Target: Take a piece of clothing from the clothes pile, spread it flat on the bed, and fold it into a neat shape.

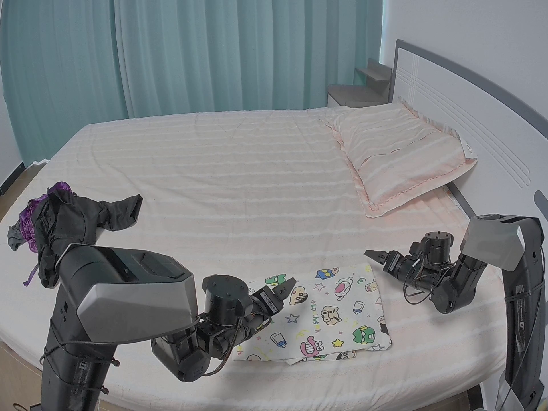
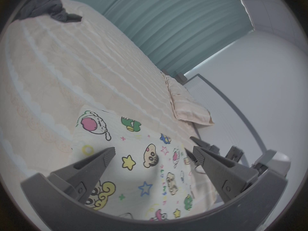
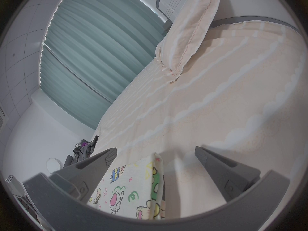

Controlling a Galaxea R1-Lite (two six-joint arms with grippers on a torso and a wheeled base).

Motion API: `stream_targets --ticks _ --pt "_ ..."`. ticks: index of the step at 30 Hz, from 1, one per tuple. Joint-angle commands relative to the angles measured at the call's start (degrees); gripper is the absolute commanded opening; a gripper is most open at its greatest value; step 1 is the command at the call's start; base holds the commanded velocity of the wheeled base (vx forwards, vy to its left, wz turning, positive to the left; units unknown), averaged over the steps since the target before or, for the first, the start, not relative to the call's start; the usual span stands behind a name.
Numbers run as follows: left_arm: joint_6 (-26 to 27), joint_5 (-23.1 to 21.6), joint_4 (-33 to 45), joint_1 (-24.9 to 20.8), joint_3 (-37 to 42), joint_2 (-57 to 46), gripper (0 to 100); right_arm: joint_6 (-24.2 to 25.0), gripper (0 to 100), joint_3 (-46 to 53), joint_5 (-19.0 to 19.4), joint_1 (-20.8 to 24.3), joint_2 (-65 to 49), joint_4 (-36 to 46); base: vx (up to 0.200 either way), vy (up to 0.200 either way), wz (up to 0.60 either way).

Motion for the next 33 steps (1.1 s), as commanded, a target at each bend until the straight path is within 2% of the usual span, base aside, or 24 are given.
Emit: stream_targets --ticks 1,17,21,22,23,24,28,29,33 --pt "4.29 0.52 0.43 -0.52 0.03 3.13 100 0.05 100 0.43 0.06 -0.14 -0.29 0.02 0.0 0.0 0.0" --pt "6.57 3.24 0.25 -1.31 -0.15 4.44 100 0.05 100 0.69 -0.03 -0.14 -0.29 -1.03 0.0 0.0 0.0" --pt "-0.28 3.07 0.16 -0.7 0.03 1.98 100 0.05 100 0.78 -0.03 -0.32 -2.05 -1.56 0.0 0.0 0.0" --pt "-4.33 2.45 0.16 -0.08 0.56 -0.13 100 0.32 100 0.96 -0.03 -0.41 -3.11 -1.38 0.0 0.0 0.0" --pt "-4.33 2.45 0.16 -0.08 0.56 -0.13 100 0.32 100 0.96 -0.03 -0.41 -3.11 -1.38 0.0 0.0 0.0" --pt "-6.96 2.37 0.16 1.59 0.64 -2.06 100 1.2 100 1.92 -0.2 -0.06 -4.6 -1.38 0.0 0.0 0.0" --pt "-7.14 2.37 0.16 5.01 1.61 -6.01 100 1.28 100 3.95 -3.46 0.03 -8.29 -1.74 0.0 0.0 0.0" --pt "-7.23 2.19 0.25 7.03 3.19 -9.53 100 1.37 100 5.44 -5.65 -0.06 -11.02 -1.82 0.0 0.0 0.0" --pt "-6.7 2.37 0.34 8.62 4.6 -13.84 100 1.28 100 8.52 -8.03 0.12 -14.71 -2.62 0.0 0.0 0.0"
